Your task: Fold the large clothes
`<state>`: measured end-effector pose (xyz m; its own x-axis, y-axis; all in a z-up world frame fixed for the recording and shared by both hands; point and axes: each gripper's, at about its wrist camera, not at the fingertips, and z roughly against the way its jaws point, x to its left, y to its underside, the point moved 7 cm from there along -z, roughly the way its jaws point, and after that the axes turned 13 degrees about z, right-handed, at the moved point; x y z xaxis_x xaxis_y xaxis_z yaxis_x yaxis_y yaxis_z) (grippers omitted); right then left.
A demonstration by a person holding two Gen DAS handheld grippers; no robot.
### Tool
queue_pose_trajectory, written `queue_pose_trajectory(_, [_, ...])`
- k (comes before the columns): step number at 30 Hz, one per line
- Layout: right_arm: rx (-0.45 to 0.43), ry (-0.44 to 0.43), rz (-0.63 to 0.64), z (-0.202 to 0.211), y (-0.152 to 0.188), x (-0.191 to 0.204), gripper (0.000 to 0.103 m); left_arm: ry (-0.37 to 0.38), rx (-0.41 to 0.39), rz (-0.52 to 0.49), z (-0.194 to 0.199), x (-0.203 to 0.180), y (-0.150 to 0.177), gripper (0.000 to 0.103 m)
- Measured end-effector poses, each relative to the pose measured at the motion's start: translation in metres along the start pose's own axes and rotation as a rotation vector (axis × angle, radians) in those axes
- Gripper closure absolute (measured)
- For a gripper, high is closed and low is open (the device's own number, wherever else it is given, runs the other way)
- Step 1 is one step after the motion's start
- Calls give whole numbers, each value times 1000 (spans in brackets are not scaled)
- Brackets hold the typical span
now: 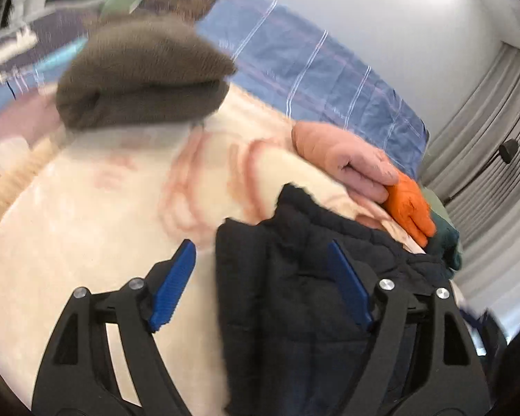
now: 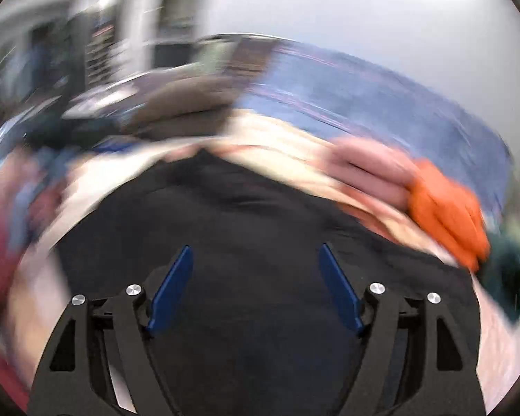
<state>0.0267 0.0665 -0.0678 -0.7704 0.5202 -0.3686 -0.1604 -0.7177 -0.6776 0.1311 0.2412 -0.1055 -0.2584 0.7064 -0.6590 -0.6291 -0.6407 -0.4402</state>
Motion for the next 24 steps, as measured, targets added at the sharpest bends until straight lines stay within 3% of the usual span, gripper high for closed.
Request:
queue_pose_trajectory(3, [15, -69, 167, -12, -7, 67, 27, 52, 118, 77, -16, 13, 5, 22])
queue_pose_trajectory(7, [52, -107, 223, -27, -4, 96, 27, 81, 250, 42, -40, 11, 24, 19])
queue_pose_trajectory(13, [48, -68, 339, -42, -21, 126, 27, 75, 303, -2, -65, 2, 21, 20])
queue_pose_trajectory(14, [45, -62, 352, -44, -23, 128, 27, 70, 297, -3, -68, 1, 17, 25])
queue_pose_trajectory(15, [41, -57, 362, -49, -25, 130, 27, 63, 295, -2, -70, 2, 15, 36])
queue_pose_trajectory(20, [81, -47, 390, -80, -39, 139, 27, 80, 329, 8, -75, 5, 10, 43])
queue_pose_trajectory(23, [113, -37, 366, -101, -43, 135, 40, 95, 351, 3, -79, 0, 9, 46])
queue_pose_trajectory(24, [109, -25, 344, -102, -45, 130, 58, 95, 356, 3, -81, -1, 9, 56])
